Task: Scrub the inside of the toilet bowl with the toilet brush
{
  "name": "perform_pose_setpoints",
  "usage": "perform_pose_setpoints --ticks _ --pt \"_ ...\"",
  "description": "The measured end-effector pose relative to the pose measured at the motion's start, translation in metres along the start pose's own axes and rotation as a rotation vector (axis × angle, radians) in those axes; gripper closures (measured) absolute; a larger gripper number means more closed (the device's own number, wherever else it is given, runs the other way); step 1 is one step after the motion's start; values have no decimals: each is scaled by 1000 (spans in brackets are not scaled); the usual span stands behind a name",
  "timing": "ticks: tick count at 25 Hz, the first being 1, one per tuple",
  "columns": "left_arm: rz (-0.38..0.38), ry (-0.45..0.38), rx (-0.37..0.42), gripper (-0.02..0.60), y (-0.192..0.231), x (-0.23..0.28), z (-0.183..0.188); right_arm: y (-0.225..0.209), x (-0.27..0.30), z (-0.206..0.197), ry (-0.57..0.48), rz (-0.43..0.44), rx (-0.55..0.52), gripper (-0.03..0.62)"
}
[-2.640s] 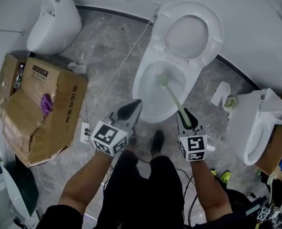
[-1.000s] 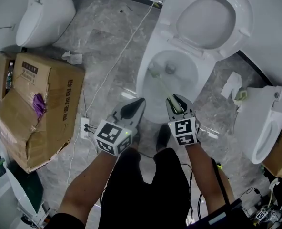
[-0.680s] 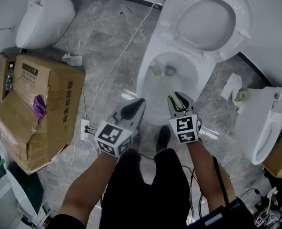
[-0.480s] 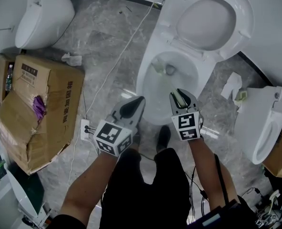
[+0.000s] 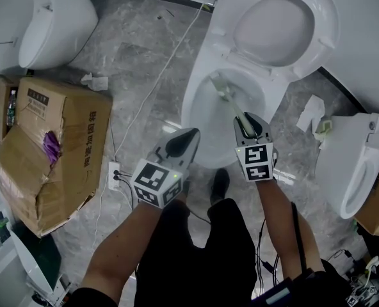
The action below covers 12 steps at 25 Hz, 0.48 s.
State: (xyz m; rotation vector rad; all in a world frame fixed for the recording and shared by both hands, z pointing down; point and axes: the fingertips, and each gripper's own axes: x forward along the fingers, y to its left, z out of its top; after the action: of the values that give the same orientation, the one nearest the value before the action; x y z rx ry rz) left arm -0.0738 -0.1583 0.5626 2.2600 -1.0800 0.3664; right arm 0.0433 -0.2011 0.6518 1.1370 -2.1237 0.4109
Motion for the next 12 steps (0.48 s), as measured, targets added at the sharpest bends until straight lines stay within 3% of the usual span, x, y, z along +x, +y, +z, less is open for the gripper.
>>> perform_pose_setpoints --ticks 12 --pt "-29 -8 22 572 -19 9 1 -30 -10 -12 5 -72 52 477"
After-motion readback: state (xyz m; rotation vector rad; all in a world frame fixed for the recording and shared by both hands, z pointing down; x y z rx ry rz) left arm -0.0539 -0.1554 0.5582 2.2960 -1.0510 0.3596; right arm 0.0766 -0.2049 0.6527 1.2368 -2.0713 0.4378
